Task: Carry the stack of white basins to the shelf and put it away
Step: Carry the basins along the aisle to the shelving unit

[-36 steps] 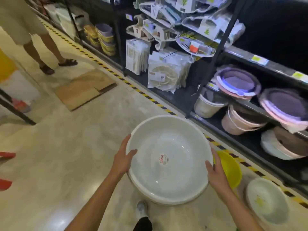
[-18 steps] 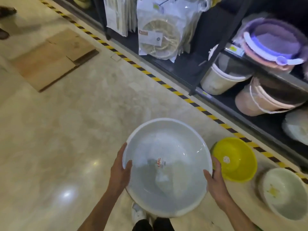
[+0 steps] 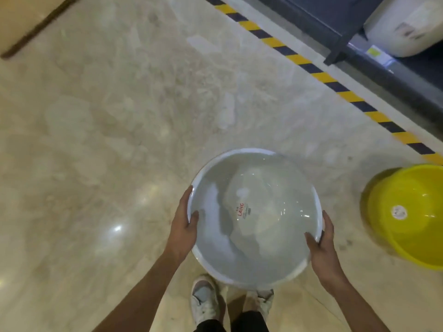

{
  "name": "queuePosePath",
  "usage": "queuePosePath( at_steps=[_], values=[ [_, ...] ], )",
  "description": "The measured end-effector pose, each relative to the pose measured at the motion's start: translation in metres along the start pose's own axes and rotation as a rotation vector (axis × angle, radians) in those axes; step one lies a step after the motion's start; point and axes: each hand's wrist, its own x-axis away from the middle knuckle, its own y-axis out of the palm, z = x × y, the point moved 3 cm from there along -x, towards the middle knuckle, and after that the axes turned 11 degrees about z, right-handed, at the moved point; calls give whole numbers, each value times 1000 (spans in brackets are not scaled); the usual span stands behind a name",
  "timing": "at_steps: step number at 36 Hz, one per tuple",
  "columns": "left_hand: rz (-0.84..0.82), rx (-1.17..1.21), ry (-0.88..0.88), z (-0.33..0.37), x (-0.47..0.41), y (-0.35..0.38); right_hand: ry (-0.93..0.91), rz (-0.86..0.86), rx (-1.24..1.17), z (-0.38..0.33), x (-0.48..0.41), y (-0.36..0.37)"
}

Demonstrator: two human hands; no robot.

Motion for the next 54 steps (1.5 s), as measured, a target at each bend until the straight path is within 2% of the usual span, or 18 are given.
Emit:
queuePosePath(
  at_steps=[7, 10, 15, 21, 28, 36, 40, 45, 54],
  values=[
    [-27, -51, 30, -21, -27, 20, -50, 65, 85, 24, -22, 20],
    [-33, -34, -46, -28, -34, 27, -136, 144, 110, 19, -32, 22],
    [-57, 2, -111, -41, -34, 46, -59, 154, 63, 16, -46, 23],
    [-73, 70, -154, -71, -11, 70, 141, 133, -22, 56, -47, 14],
    [-60, 75, -155, -107, 17, 79, 164, 175, 13, 100, -28, 20],
    [-67, 57, -186, -109, 17, 80, 115, 189, -6, 123, -38, 19],
    [-51, 101, -161, -77, 14, 74, 100, 170, -92, 103, -40, 15],
    [-82, 93, -151, -17, 16, 31, 66, 144, -141, 42, -10, -4],
    [-35, 142, -103, 178, 67, -101, 10, 209, -290, -123, 108, -84]
  ],
)
